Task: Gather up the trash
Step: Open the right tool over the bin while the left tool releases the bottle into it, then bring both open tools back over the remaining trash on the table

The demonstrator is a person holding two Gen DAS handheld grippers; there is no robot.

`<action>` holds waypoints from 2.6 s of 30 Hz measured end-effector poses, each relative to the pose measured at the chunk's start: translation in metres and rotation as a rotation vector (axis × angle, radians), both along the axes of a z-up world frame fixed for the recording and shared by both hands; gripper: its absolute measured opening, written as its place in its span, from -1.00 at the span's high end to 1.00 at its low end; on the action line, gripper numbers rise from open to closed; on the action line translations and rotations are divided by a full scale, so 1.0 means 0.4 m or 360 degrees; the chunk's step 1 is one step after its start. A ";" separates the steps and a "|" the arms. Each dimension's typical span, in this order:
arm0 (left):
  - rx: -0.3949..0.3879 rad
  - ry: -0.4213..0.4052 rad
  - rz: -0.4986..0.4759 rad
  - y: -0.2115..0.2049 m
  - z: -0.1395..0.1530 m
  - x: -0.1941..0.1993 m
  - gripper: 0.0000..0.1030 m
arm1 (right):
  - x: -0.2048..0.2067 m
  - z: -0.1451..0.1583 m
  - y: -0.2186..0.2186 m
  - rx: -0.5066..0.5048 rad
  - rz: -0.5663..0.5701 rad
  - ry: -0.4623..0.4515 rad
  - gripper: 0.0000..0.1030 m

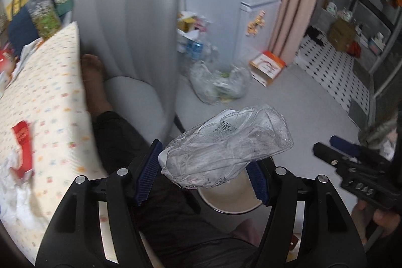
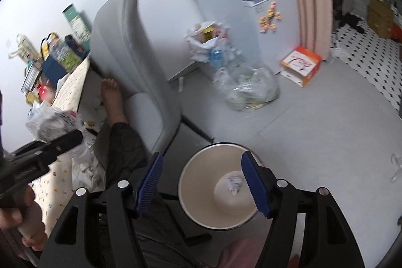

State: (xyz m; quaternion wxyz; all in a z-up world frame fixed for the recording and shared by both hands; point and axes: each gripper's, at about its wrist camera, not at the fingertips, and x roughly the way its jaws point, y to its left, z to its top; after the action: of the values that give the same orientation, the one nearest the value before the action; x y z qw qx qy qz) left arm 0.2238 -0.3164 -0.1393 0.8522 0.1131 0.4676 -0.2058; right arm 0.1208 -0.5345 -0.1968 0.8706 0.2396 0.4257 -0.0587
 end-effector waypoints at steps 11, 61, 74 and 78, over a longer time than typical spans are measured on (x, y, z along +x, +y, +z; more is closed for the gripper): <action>0.0054 0.0177 -0.0187 -0.165 -0.092 -0.010 -0.48 | -0.104 0.020 -0.145 -0.0047 -0.0197 0.0002 -0.26; -0.0430 -0.0415 0.0471 0.525 0.335 -0.221 -0.88 | -0.106 0.369 0.283 -0.0204 0.0226 -0.0366 -0.85; -0.0441 -0.0575 0.0797 0.811 0.380 -0.298 -0.88 | -0.057 0.386 0.501 -0.0189 0.0579 -0.0411 -0.83; -0.0442 -0.0570 0.0889 0.886 0.368 -0.306 -0.88 | -0.030 0.376 0.569 -0.0170 0.0673 -0.0393 -0.73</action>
State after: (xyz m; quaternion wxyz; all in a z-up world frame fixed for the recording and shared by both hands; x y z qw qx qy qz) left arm 0.1014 0.0378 0.0080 0.9512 -0.1018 0.2913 -0.0034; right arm 0.1087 -0.3070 -0.0463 0.9203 0.1043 0.3531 0.1322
